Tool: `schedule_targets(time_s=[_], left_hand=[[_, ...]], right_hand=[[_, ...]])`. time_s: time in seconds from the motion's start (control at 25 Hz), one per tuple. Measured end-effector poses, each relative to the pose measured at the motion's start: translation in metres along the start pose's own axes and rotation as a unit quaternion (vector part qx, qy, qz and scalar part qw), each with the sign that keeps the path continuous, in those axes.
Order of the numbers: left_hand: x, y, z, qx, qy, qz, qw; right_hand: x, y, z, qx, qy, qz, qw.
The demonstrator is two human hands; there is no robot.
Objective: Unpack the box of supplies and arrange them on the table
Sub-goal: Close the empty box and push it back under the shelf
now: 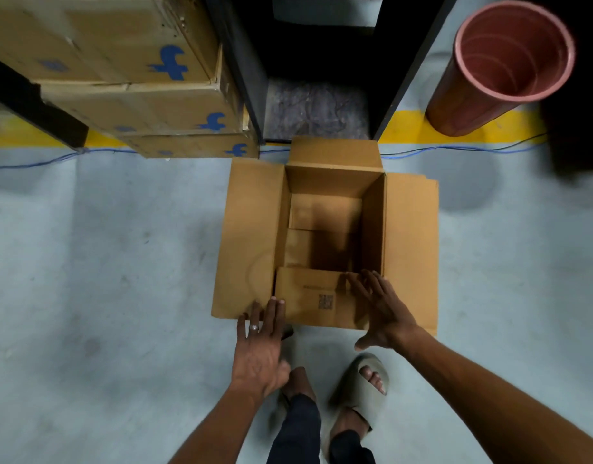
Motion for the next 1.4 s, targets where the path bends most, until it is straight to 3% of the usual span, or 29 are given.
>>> schedule_targets(time_s=[0.12, 0.28, 0.4, 0.52, 0.8, 1.04, 1.24, 1.32, 1.4], left_hand=[[-0.007, 0.008, -0.002, 0.015, 0.053, -0.014, 0.998], [-0.009, -0.02, 0.035, -0.08, 0.098, -0.019, 0.992], [-0.001, -0.062, 0.069, -0.09, 0.132, -0.019, 0.987], [0.015, -0.096, 0.101, -0.121, 0.117, -0.041, 0.985], [0.041, -0.137, 0.111, -0.102, 0.131, -0.053, 0.985], [0.046, -0.141, 0.114, -0.101, 0.141, -0.08, 0.982], [0.048, -0.142, 0.114, -0.102, 0.148, -0.078, 0.981], [0.047, -0.141, 0.114, -0.106, 0.148, -0.067, 0.981], [0.045, -0.138, 0.114, -0.111, 0.158, -0.049, 0.98]], right_hand=[[0.002, 0.015, 0.006, -0.034, -0.029, 0.001, 0.999], [-0.001, -0.003, 0.056, -0.147, -0.074, 0.011, 0.986], [-0.03, -0.033, 0.108, -0.24, -0.19, -0.037, 0.951], [-0.061, -0.069, 0.153, -0.217, -0.313, -0.136, 0.915], [-0.077, -0.131, 0.182, -0.098, -0.328, -0.199, 0.918], [-0.08, -0.142, 0.179, -0.139, -0.438, -0.203, 0.865], [-0.084, -0.13, 0.184, -0.202, -0.623, -0.186, 0.732], [-0.087, -0.124, 0.187, -0.215, -0.627, -0.188, 0.724], [-0.086, -0.115, 0.189, -0.233, -0.6, -0.179, 0.744]])
Point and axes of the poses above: each hand's wrist, its own y-axis away from the middle knuckle, its own z-axis out of the back of the hand, x = y × z, the point moved 4 cm from there along -y, towards the middle knuckle, and after that the axes turned 4 degrees about y, right-handed, at the moved point
